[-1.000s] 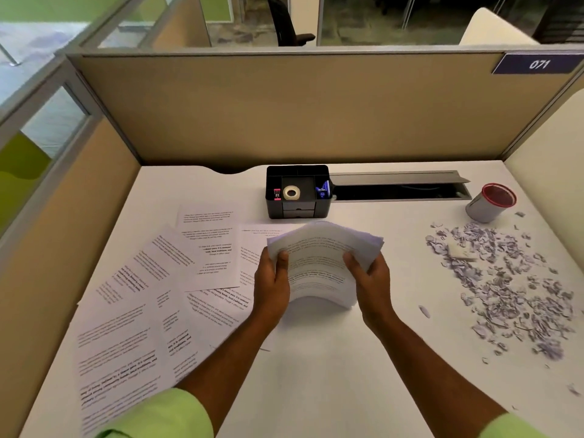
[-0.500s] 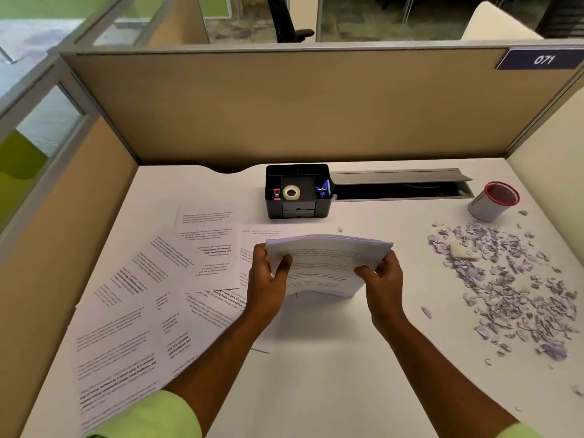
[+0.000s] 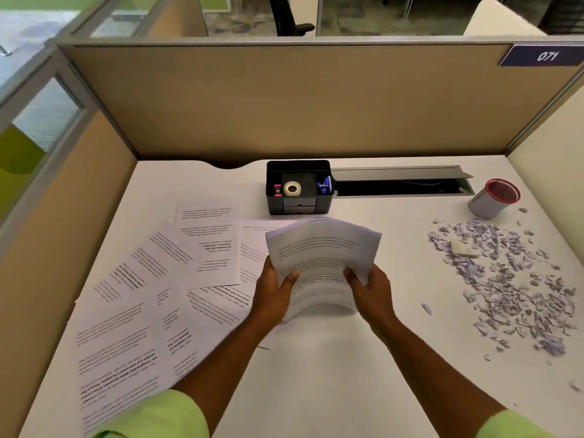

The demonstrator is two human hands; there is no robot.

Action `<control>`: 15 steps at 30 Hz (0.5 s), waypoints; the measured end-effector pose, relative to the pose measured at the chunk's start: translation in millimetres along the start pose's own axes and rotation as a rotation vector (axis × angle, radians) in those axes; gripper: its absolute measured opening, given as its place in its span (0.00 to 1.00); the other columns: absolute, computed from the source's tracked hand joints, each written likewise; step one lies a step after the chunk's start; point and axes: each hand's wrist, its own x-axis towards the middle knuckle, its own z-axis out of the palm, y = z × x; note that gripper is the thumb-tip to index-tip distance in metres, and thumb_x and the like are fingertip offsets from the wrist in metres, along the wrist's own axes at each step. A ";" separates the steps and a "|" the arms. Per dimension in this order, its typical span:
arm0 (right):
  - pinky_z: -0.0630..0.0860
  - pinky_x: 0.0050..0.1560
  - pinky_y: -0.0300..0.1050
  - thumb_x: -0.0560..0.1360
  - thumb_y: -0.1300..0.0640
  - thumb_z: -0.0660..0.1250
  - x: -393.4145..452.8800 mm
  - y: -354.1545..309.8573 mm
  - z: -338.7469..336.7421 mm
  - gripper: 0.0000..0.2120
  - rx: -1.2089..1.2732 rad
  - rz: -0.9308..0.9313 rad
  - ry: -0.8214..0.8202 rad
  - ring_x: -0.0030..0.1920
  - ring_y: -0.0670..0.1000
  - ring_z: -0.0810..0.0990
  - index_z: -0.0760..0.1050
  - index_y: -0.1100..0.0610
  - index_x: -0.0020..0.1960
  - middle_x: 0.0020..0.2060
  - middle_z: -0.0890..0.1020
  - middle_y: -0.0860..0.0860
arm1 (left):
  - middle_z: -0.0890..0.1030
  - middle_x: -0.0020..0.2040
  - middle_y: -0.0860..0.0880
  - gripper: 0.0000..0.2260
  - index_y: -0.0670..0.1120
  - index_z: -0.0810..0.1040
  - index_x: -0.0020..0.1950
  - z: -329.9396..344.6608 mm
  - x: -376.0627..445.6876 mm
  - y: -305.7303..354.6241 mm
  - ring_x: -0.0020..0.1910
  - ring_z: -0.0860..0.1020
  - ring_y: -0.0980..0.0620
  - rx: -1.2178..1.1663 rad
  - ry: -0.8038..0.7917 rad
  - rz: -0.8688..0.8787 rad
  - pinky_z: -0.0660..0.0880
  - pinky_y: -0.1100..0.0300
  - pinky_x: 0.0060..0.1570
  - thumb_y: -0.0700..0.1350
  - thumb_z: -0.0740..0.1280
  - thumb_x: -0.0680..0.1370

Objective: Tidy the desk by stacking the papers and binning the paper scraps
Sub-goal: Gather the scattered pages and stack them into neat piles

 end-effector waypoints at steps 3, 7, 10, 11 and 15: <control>0.83 0.52 0.55 0.80 0.58 0.69 -1.8 -4.0 1.3 0.07 -0.036 -0.021 0.050 0.49 0.47 0.83 0.77 0.47 0.55 0.46 0.83 0.42 | 0.78 0.56 0.54 0.14 0.55 0.69 0.63 0.4 4.1 11.6 0.56 0.79 0.51 0.021 0.065 -0.007 0.80 0.54 0.53 0.43 0.66 0.80; 0.83 0.49 0.50 0.78 0.48 0.73 4.2 -18.5 -4.8 0.11 -0.022 -0.074 0.063 0.48 0.45 0.84 0.77 0.50 0.57 0.48 0.84 0.43 | 0.80 0.57 0.52 0.13 0.53 0.70 0.63 -10.7 15.4 26.6 0.53 0.81 0.52 -0.051 0.114 -0.044 0.81 0.54 0.48 0.43 0.66 0.80; 0.79 0.49 0.44 0.69 0.37 0.77 5.1 -21.6 -16.5 0.26 0.040 -0.006 0.114 0.50 0.43 0.82 0.73 0.45 0.61 0.52 0.82 0.42 | 0.80 0.60 0.49 0.19 0.49 0.69 0.69 -24.4 23.7 31.0 0.57 0.81 0.50 -0.242 0.166 -0.051 0.81 0.55 0.49 0.39 0.67 0.79; 0.78 0.50 0.44 0.67 0.35 0.78 4.3 -19.2 -20.0 0.30 0.068 0.037 0.129 0.51 0.44 0.82 0.71 0.44 0.63 0.52 0.81 0.42 | 0.80 0.61 0.49 0.21 0.49 0.68 0.71 -28.5 25.4 31.4 0.58 0.80 0.50 -0.318 0.164 -0.048 0.81 0.52 0.52 0.38 0.67 0.79; 0.78 0.62 0.55 0.65 0.36 0.77 -1.1 -1.1 -24.5 0.39 0.299 0.311 0.074 0.56 0.51 0.81 0.69 0.51 0.69 0.56 0.81 0.49 | 0.79 0.64 0.49 0.24 0.52 0.67 0.72 -36.4 27.5 29.7 0.62 0.79 0.47 -0.530 0.152 -0.077 0.78 0.43 0.57 0.36 0.66 0.79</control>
